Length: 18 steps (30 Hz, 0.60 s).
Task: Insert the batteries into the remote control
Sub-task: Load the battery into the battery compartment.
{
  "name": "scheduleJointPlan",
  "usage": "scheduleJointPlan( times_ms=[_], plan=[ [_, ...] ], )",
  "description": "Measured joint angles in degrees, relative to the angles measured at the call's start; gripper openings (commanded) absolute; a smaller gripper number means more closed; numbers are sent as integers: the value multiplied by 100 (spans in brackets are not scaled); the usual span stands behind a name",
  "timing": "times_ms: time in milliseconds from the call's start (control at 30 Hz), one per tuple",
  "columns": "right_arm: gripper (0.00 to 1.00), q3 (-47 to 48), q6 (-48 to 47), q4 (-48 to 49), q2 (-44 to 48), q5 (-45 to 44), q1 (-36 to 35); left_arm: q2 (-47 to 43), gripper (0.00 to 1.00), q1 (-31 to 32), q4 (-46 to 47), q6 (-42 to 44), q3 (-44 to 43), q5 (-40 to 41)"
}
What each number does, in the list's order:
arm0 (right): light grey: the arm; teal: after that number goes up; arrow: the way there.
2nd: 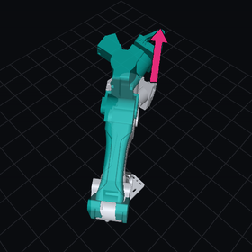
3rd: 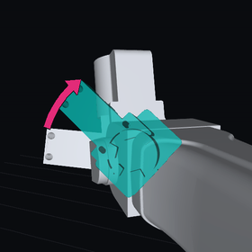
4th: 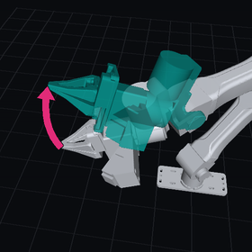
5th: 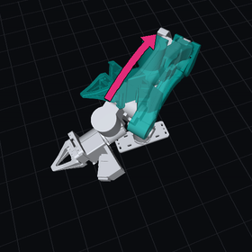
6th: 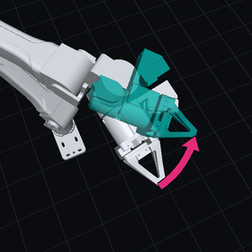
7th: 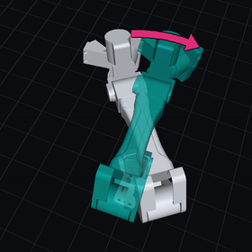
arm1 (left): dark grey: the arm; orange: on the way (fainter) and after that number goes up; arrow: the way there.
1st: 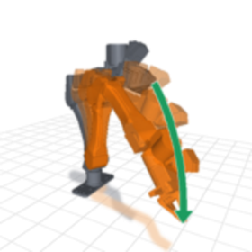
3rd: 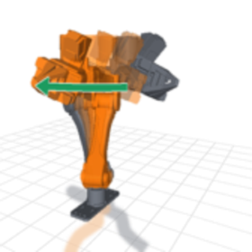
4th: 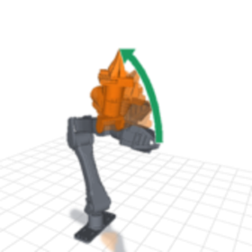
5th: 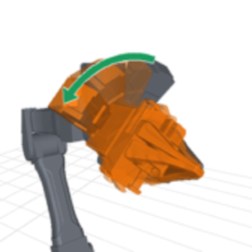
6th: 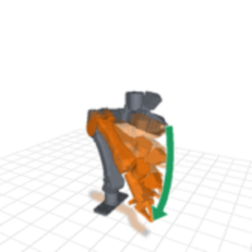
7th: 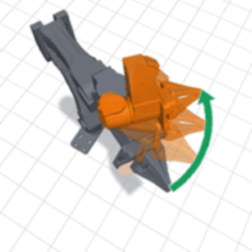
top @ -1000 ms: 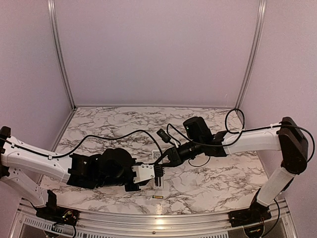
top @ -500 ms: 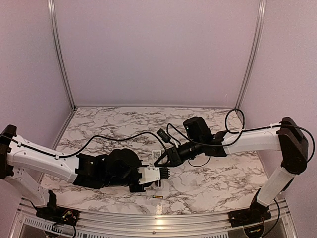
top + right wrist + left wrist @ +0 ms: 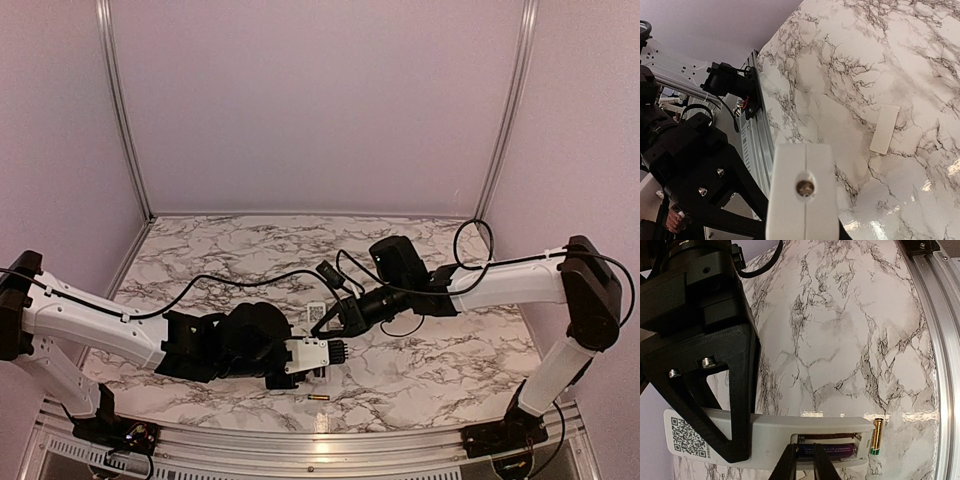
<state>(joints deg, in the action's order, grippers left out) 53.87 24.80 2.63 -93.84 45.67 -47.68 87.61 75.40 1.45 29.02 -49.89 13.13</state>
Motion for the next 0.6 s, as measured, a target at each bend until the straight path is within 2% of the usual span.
scheduleJointPlan(
  times_ms=[600],
  plan=[
    [0, 0, -87, -136, 0, -103, 0, 24, 9, 4, -229, -142, -13, 157]
  ],
)
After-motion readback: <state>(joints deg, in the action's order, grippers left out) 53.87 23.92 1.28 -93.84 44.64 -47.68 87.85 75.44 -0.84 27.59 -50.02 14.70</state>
